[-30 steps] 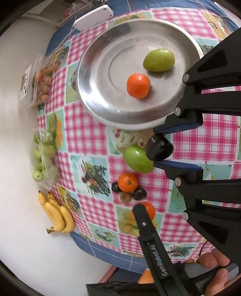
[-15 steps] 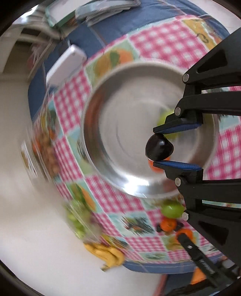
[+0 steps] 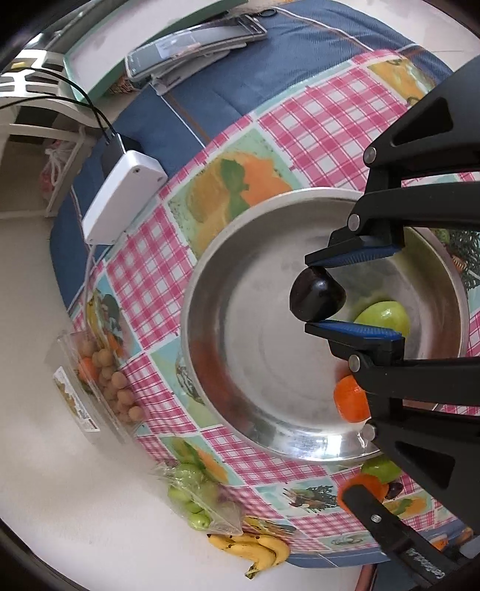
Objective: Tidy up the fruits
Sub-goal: 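Carry the plum with the right gripper while the left gripper carries the tangerine to the bowl, then open the left gripper over the bowl while the right gripper releases the plum inside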
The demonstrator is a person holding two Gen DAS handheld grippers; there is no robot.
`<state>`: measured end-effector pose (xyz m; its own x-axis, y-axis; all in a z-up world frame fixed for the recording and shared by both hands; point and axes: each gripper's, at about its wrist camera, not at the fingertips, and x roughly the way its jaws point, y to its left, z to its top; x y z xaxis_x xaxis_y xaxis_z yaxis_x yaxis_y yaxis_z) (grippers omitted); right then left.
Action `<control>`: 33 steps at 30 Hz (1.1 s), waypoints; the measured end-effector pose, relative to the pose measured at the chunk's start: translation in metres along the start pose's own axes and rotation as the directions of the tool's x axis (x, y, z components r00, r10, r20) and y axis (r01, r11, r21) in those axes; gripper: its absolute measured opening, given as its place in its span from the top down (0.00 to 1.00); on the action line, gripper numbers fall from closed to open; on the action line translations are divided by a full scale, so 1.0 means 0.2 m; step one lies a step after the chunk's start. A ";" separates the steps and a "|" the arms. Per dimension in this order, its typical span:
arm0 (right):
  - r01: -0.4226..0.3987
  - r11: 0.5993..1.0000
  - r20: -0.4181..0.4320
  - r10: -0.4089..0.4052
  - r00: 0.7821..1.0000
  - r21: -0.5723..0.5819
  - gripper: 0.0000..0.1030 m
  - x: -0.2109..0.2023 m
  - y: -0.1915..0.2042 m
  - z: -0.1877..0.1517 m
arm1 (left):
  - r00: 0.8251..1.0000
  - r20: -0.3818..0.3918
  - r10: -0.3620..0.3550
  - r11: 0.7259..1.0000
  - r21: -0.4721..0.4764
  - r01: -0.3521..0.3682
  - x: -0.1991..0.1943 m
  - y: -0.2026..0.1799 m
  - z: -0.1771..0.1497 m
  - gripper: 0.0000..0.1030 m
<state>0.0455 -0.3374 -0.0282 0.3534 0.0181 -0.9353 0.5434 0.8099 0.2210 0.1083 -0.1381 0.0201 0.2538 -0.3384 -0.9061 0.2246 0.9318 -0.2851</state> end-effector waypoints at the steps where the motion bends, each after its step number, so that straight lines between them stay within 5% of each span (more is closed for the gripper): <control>1: 0.002 1.000 -0.003 -0.002 1.000 -0.002 0.71 0.01 0.00 0.00 | 1.000 -0.007 0.001 1.000 0.003 -0.001 0.03 -0.02 0.00 0.61; 12: 0.012 1.000 -0.029 -0.012 1.000 0.002 0.70 0.02 0.01 0.00 | 0.999 -0.047 0.014 1.000 -0.006 -0.014 0.19 -0.06 -0.01 0.59; 17: 0.003 1.000 -0.030 -0.003 1.000 -0.005 0.67 0.02 0.03 0.00 | 1.000 -0.026 -0.005 1.000 -0.009 0.005 0.16 -0.07 0.01 0.32; 24: 0.002 1.000 -0.026 -0.003 1.000 -0.023 0.53 0.01 0.04 0.01 | 0.999 0.013 0.034 0.999 0.001 -0.034 0.08 -0.05 0.02 0.22; 29: -0.020 1.000 -0.025 0.020 1.000 -0.024 0.45 0.01 0.04 0.02 | 0.994 0.044 0.105 0.994 0.002 -0.105 0.03 0.01 0.03 0.00; 33: -0.045 0.999 -0.036 0.045 0.998 -0.022 0.37 0.02 0.03 0.01 | 0.983 0.064 0.173 0.985 0.010 -0.174 0.00 0.07 0.04 0.00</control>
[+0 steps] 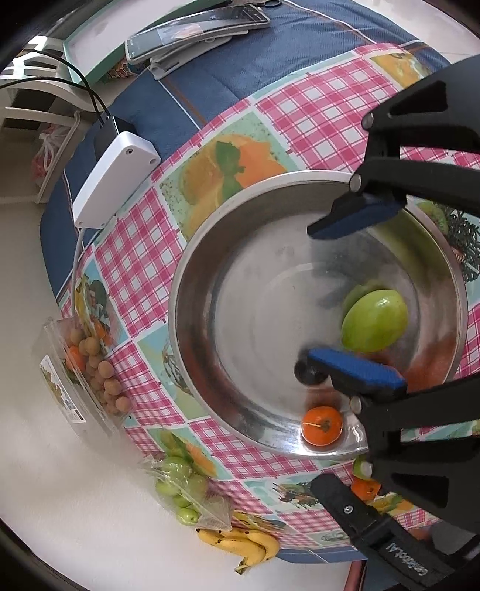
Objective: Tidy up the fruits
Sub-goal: 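Open the left gripper over the bowl while the right gripper releases the plum inside, then withdraw both open grippers away from the steel bowl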
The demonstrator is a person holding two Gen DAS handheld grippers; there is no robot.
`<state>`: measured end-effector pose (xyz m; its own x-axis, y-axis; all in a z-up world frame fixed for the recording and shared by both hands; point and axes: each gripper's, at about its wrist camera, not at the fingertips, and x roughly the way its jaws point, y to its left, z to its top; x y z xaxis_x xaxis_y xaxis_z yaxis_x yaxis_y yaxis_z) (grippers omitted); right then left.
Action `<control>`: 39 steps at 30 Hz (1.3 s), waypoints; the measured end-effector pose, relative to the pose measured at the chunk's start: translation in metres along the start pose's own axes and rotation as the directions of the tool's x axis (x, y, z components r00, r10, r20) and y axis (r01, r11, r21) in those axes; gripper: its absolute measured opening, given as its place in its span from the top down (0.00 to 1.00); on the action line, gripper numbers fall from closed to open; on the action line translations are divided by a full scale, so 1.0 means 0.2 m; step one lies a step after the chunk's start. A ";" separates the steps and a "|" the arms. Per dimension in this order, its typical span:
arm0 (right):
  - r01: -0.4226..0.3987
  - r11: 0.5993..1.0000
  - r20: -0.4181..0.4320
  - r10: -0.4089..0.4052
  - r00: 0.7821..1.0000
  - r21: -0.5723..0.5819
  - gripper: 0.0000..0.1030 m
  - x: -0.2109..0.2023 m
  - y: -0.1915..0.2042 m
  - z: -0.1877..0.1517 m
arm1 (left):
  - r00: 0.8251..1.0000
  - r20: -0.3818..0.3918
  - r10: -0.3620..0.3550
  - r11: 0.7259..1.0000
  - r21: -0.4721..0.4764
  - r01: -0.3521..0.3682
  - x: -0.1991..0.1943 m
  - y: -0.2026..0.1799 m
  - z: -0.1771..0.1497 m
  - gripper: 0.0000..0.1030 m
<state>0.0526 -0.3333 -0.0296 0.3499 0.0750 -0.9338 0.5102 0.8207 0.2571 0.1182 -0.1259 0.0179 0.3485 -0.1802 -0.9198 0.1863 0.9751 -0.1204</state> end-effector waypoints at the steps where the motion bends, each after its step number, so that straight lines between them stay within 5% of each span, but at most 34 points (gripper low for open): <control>1: -0.009 1.000 -0.004 0.009 1.000 0.000 0.37 0.00 0.00 0.00 | 1.000 0.006 0.024 1.000 0.008 -0.024 0.00 0.02 0.00 0.00; 13: -0.004 1.000 0.009 0.004 1.000 -0.028 0.33 -0.01 -0.01 -0.01 | 0.991 -0.028 0.128 0.991 -0.022 -0.129 0.01 0.27 -0.06 0.00; 17: -0.024 0.999 0.013 0.025 1.000 -0.032 0.15 -0.02 0.01 -0.02 | 0.990 -0.034 0.140 0.989 -0.050 -0.141 0.01 0.35 -0.09 0.00; 22: -0.005 0.998 0.018 0.006 1.000 -0.057 0.11 -0.04 0.05 -0.03 | 0.987 -0.036 0.156 0.985 -0.076 -0.158 0.00 0.44 -0.13 0.00; 24: -0.011 0.999 0.017 0.012 1.000 -0.051 0.01 -0.04 0.06 -0.03 | 0.987 -0.035 0.157 0.983 -0.087 -0.159 -0.01 0.47 -0.14 0.00; 39: -0.015 0.992 0.008 0.017 1.000 -0.126 0.00 -0.10 0.22 -0.11 | 0.973 -0.014 0.231 0.957 -0.178 -0.230 -0.09 0.74 -0.25 0.00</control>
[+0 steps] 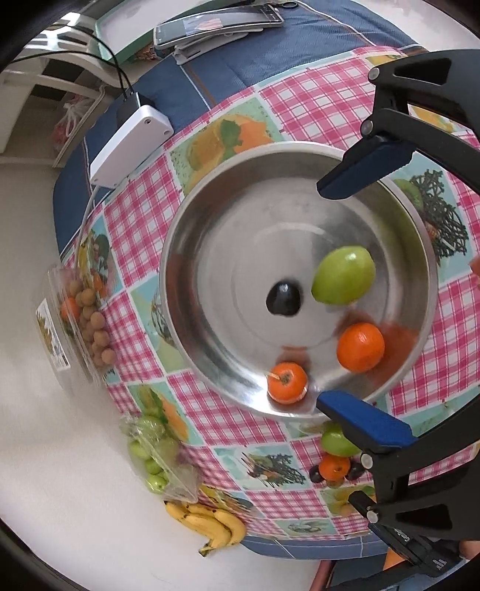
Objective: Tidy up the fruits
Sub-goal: 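Withdraw both open grippers away from the steel bowl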
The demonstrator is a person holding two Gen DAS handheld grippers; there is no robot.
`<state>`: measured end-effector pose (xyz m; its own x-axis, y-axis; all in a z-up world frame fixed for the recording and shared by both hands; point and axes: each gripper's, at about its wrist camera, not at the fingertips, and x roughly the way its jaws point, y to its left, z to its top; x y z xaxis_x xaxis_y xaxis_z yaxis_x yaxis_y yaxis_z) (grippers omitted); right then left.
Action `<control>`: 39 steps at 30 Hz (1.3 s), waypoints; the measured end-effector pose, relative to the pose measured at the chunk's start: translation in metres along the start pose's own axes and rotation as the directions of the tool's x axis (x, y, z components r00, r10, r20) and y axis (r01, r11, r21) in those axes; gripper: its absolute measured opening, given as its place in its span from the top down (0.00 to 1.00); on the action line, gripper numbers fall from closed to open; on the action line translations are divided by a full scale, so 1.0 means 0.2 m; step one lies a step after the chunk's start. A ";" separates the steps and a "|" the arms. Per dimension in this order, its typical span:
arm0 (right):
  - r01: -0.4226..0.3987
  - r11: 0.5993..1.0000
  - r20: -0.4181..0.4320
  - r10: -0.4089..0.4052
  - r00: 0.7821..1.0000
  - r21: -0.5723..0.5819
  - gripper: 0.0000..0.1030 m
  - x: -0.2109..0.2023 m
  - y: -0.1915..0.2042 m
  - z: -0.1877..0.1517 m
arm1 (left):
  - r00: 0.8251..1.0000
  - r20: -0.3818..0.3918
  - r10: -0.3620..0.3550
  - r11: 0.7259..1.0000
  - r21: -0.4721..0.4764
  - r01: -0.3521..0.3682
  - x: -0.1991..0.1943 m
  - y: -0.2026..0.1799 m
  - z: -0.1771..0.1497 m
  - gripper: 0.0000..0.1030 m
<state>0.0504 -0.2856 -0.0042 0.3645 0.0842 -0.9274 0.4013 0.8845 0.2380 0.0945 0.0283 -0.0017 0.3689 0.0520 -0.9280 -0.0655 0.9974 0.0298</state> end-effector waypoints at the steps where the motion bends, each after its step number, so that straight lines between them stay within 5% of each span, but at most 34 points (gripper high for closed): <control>1: -0.006 1.000 -0.001 0.006 1.000 -0.008 0.00 0.00 0.02 -0.01 | 1.000 0.008 0.014 1.000 -0.007 -0.014 -0.01 0.02 0.00 0.00; 11: -0.097 0.991 -0.030 0.095 0.995 -0.087 0.00 -0.01 0.26 -0.10 | 0.996 0.080 0.042 0.994 -0.100 -0.034 -0.12 0.24 0.04 0.00; 27: -0.202 0.946 -0.101 0.182 0.978 -0.253 0.00 0.10 0.66 -0.22 | 1.000 0.023 -0.007 0.975 -0.221 0.012 -0.03 0.47 0.04 0.00; 39: -0.164 0.936 -0.055 0.155 0.986 -0.313 0.00 0.13 0.72 -0.21 | 0.999 0.032 -0.040 0.982 -0.184 0.046 0.02 0.44 0.08 0.00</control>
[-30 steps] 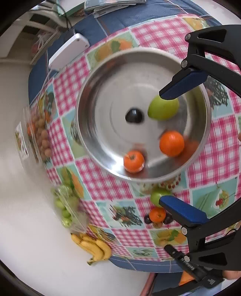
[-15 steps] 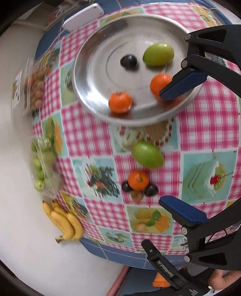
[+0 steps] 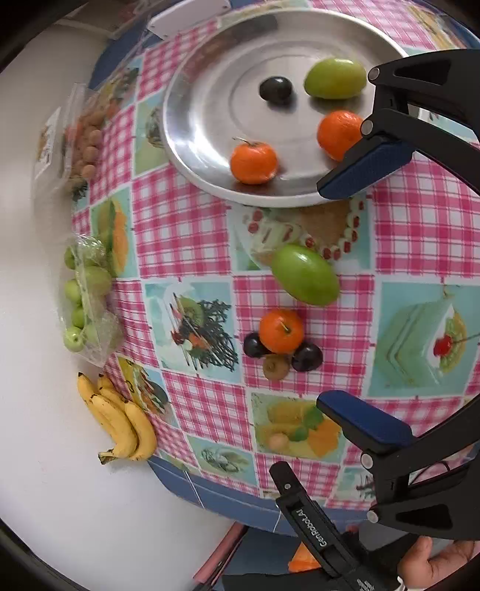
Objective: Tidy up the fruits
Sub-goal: 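Withdraw both open grippers away from the steel bowl, then move the right gripper to the green mango while the left gripper approaches the brown kiwi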
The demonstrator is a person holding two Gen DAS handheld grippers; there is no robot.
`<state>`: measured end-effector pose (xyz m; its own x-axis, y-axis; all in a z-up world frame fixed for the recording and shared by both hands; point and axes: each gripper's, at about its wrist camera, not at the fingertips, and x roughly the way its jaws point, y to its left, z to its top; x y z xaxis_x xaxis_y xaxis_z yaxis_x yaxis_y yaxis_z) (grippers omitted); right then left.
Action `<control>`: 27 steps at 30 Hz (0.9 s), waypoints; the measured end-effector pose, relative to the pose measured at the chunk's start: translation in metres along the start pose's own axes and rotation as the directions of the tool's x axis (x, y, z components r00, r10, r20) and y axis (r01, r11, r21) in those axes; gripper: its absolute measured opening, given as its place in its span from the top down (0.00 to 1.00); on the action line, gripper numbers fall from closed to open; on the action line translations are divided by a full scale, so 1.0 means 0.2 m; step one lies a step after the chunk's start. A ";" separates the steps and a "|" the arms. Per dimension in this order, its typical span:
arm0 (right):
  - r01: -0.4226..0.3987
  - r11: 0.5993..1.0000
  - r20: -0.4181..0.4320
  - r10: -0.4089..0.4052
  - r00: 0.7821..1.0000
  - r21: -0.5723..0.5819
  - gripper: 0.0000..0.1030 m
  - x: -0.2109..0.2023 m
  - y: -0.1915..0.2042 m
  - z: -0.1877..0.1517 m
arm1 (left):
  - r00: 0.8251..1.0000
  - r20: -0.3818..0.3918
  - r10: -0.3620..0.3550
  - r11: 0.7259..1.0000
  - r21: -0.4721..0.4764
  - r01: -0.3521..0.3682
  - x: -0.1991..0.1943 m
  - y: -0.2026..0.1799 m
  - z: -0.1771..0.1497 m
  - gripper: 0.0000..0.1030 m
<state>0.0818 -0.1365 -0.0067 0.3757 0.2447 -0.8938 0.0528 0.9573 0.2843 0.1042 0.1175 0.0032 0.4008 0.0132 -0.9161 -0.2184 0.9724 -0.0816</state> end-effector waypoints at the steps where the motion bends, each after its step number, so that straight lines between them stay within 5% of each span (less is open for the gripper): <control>1: 0.013 1.000 -0.005 -0.013 1.000 -0.012 0.00 0.00 0.01 0.01 | 1.000 -0.001 -0.001 1.000 0.006 0.001 0.00 -0.01 0.00 0.00; 10: 0.048 0.998 0.007 -0.048 0.999 -0.039 0.01 0.01 0.02 0.04 | 1.000 -0.015 -0.018 1.000 0.002 0.018 0.06 0.00 0.05 0.00; 15: 0.028 0.998 -0.011 -0.029 1.000 -0.050 0.33 0.03 0.03 0.05 | 0.998 -0.036 -0.046 0.999 -0.007 0.046 0.09 0.00 0.07 0.00; 20: 0.048 0.998 -0.063 -0.051 0.997 -0.048 0.52 0.10 0.02 0.05 | 0.999 -0.032 -0.008 1.000 0.016 0.009 0.12 -0.01 0.08 0.03; 27: 0.058 0.998 -0.092 -0.061 0.994 -0.029 0.58 0.16 -0.01 0.05 | 0.997 -0.066 -0.026 0.999 0.022 0.027 0.20 -0.02 0.07 0.15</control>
<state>0.1036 -0.1323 -0.0316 0.2853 0.1991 -0.9375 0.0474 0.9741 0.2213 0.1332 0.1165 -0.0276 0.3463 -0.0274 -0.9377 -0.1880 0.9773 -0.0980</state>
